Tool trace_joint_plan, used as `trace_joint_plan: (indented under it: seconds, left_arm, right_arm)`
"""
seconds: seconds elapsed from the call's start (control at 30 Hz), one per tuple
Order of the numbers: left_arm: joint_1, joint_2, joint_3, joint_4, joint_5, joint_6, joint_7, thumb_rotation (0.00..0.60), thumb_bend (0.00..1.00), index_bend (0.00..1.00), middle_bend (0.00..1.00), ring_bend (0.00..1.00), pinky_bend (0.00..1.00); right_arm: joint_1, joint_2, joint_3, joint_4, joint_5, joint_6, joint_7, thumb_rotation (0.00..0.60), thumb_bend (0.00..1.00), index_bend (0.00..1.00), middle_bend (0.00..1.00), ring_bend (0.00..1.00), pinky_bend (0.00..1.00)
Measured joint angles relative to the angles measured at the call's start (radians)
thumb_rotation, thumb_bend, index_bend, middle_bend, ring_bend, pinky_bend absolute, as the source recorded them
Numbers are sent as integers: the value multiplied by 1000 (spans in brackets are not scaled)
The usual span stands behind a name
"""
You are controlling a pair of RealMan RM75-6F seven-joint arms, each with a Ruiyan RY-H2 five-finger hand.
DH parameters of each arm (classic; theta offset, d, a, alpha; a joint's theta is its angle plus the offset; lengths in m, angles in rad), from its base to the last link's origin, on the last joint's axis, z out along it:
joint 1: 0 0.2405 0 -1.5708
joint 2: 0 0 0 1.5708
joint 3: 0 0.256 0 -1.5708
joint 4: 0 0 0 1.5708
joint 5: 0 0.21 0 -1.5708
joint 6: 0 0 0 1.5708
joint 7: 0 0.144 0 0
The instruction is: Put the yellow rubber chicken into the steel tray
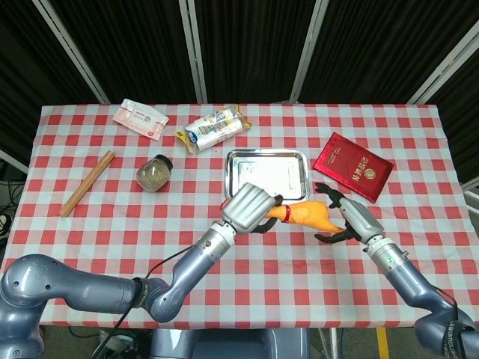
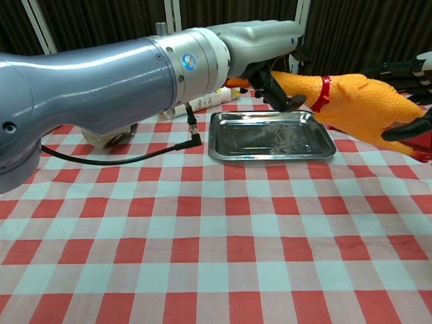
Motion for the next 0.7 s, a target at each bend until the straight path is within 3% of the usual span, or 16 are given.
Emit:
trace_joint_plan:
  seconds: [0.2, 0.27, 0.37, 0.5, 0.7]
  left_arm:
    - [0, -3, -2, -3, 0, -3, -2, 600, 675, 682, 720, 614, 651]
    - [0, -4, -2, -5, 0, -5, -1, 600, 675, 681, 720, 614, 651]
    - [-2, -8, 0, -6, -1, -7, 2, 600, 675, 681, 720, 614, 651]
    - [-2, -11, 0, -8, -3, -10, 3, 600, 675, 681, 720, 614, 651]
    - [-2, -10, 1, -10, -9, -13, 7, 600, 675, 681, 719, 614, 651]
  right_arm:
    - [3, -7, 3, 4, 5, 4, 2, 600, 217, 27, 125, 115, 238]
    - [5, -12, 5, 6, 13, 5, 0, 600, 217, 100, 164, 165, 256]
    - [9, -21, 9, 11, 30, 9, -3, 600, 244, 288, 315, 321, 377]
    - [11, -37, 17, 18, 54, 21, -10, 600, 509, 574, 536, 549, 589]
    - [9, -55, 24, 30, 68, 48, -24, 600, 924, 815, 711, 734, 736]
